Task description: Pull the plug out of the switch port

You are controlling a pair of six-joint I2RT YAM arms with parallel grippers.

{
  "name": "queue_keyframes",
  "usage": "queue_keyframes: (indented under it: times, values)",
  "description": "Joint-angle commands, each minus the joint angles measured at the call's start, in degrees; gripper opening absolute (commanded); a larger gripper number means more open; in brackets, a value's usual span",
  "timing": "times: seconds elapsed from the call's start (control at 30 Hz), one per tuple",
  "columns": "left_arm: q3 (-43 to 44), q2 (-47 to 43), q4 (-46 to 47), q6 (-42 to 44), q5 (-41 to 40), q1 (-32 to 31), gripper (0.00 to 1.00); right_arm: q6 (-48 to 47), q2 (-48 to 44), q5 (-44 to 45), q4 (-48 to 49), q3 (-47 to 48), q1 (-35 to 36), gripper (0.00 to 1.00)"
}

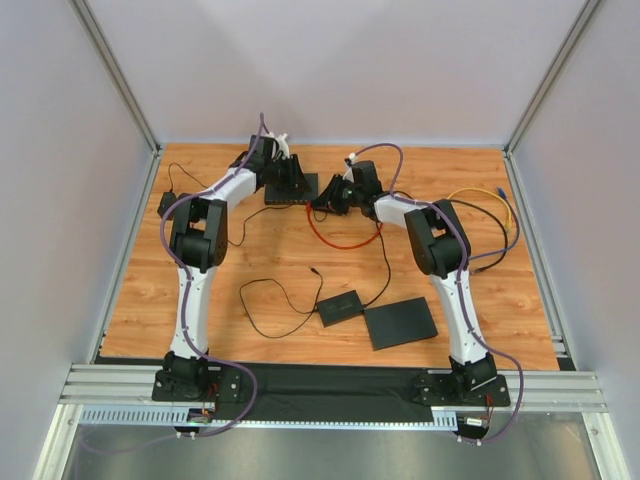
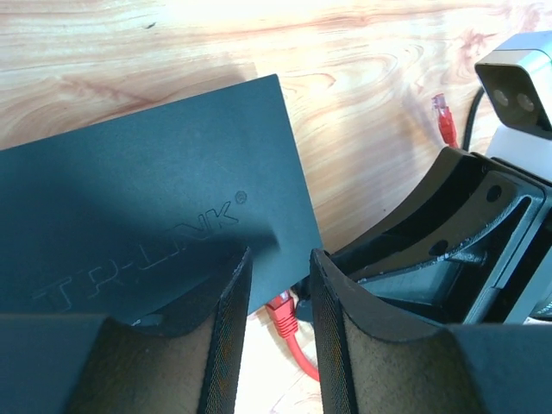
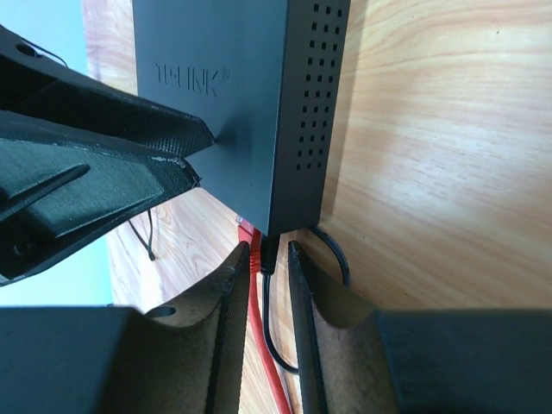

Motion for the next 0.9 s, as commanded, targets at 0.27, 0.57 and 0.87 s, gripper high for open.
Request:
queue_keyframes:
  times: [0.27,0.57,0.87]
  values:
    - [2.45,-0.8,-8.16,6.2,-8.03,-1.65,0.43,3.88,3.03,3.04,1.55,2.2,0.07,0.18]
    - [-8.09,-12.14,-1.13,21.3,-24.11,-4.1,0.48,5.55,3.38,0.23,3.12,1.67,-0.81,0.18]
    - [-9.68,-12.15,-1.39,31.69,-31.05,-6.57,0.5,9.59,3.38,-2.75,8.13,-0.61,-2.12,0.22]
